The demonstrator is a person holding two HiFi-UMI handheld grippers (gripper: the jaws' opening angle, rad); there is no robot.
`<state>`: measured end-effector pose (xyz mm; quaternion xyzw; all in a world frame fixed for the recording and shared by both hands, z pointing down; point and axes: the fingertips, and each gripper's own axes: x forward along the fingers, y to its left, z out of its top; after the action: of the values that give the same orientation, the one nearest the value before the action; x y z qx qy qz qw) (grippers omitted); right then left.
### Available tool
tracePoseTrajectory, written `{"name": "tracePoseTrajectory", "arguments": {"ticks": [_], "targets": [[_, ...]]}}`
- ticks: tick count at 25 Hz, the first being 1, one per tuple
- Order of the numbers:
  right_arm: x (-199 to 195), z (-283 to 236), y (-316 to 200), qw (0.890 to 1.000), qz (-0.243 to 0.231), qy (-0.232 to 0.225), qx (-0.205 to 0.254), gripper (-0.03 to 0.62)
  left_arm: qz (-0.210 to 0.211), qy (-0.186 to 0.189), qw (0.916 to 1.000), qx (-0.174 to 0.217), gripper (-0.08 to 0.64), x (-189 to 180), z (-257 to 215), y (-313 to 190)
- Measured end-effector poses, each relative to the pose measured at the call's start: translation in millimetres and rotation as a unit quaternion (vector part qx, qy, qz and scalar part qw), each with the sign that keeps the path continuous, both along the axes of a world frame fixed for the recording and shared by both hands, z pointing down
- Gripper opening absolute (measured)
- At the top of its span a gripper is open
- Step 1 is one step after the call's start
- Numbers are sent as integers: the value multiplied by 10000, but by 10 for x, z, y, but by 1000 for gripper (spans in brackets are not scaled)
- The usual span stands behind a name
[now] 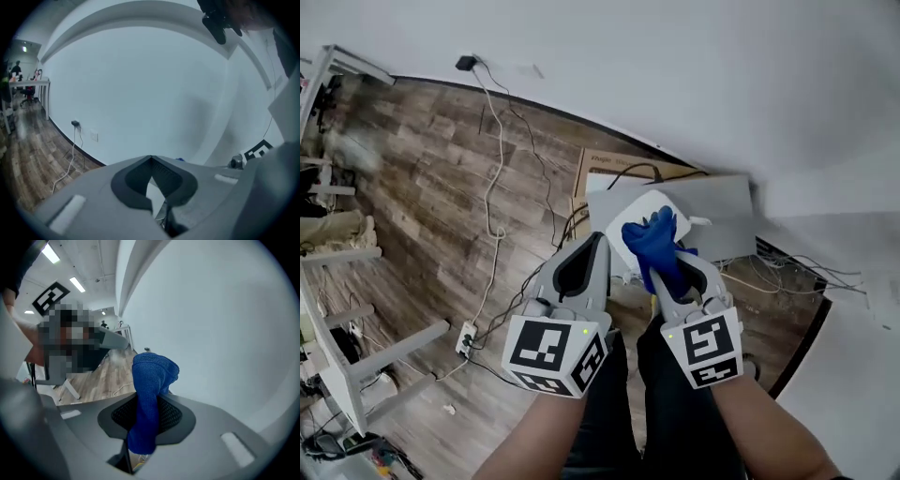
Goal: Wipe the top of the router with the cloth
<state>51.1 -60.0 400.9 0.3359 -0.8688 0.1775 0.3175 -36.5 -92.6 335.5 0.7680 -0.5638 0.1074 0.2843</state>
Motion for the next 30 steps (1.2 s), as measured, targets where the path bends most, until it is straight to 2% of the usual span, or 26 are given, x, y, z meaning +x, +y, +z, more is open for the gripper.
{"name": "tracePoseTrajectory", "arguments": {"ticks": [2, 5, 7, 10, 14, 18, 19, 21, 24, 28, 30], "targets": [[75, -723, -217, 9980, 280, -253, 513, 115, -98, -61, 9992, 375, 0, 55, -614, -74], [249, -1690, -268, 9898, 706, -570, 1100, 115, -153, -61, 9977, 664, 0, 183, -1358, 14], [314, -2183, -287, 9802, 982, -736, 1556, 115, -19, -89, 9960, 890, 0, 229, -1735, 43], [319, -2704, -147, 9627, 1428, -890, 2118, 115, 432, -231, 9901, 1312, 0, 241, -2204, 218], [237, -3184, 688, 9381, 2083, -928, 2606, 115, 833, -166, 9786, 1873, 0, 3, -2637, 967], [-2, -3812, 1824, 9036, 2682, -976, 3194, 115, 1242, 3, 9609, 2474, 0, -319, -3193, 1932], [-98, -3947, 2090, 8979, 2775, -998, 3268, 115, 1350, 0, 9571, 2565, 0, -405, -3332, 2169], [-338, -4257, 2497, 8913, 2745, -942, 3483, 115, 1459, -24, 9507, 2738, 0, -585, -3618, 2554], [-586, -4736, 2785, 8827, 2659, -902, 3768, 115, 1464, 3, 9408, 3057, 0, -735, -4099, 2858], [-740, -4895, 2952, 8894, 2566, -940, 3665, 112, 1412, -99, 9333, 3299, 0, -759, -4392, 3038], [-842, -5016, 3037, 8889, 2468, -919, 3747, 112, 1334, -169, 9282, 3470, 0, -831, -4531, 3131]]}}
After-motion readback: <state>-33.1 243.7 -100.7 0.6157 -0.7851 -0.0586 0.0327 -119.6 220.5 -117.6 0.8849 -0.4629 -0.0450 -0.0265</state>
